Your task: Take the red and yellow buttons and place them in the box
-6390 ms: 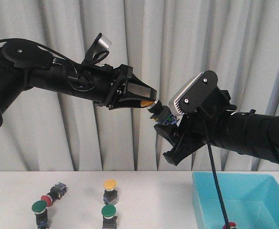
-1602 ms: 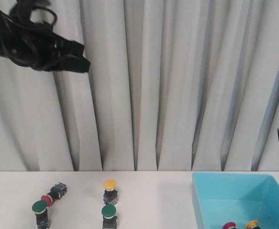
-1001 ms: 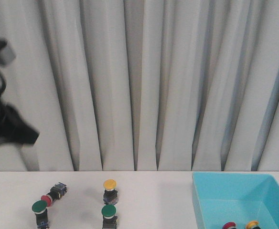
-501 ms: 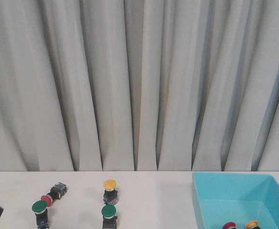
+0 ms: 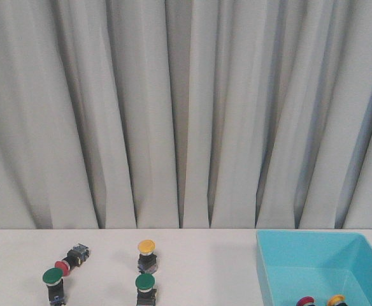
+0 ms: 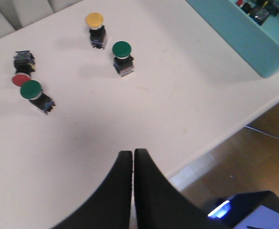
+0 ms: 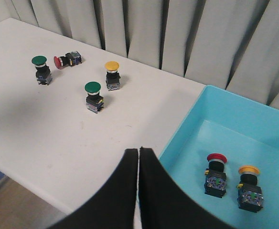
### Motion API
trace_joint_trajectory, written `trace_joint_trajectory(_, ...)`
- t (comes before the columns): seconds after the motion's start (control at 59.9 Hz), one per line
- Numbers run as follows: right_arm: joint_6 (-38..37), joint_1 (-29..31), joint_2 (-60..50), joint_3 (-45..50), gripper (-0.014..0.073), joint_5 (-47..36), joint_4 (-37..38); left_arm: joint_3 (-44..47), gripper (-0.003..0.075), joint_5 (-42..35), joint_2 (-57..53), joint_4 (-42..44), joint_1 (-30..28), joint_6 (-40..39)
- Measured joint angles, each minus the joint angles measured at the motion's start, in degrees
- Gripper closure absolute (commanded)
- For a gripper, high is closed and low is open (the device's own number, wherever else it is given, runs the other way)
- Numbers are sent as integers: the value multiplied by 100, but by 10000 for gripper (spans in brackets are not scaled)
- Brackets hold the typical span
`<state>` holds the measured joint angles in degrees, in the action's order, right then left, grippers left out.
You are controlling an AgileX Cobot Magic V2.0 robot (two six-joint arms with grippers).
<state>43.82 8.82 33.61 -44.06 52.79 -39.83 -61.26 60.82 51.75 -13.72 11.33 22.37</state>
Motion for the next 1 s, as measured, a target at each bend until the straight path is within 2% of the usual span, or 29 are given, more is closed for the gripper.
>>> trace_joint_trajectory(0.083,0,0,0,0,598,0,0,224,726,-566,-114,326,0,0)
trace_joint_trajectory(0.2,0,0,0,0,598,0,0,985,726,-1775,-544,557,-91,-5)
trace_joint_trajectory(0.367,0,0,0,0,598,0,0,2734,726,-3470,-1734,584,-347,-5)
trace_joint_trajectory(0.551,0,0,0,0,598,0,0,4760,726,-4902,-3029,590,-679,-33)
trace_joint_trajectory(0.734,0,0,0,0,598,0,0,6043,726,-5694,-4078,572,-894,-399)
trace_joint_trajectory(1.001,0,0,0,0,598,0,0,6279,726,-5793,-5181,579,-934,-478)
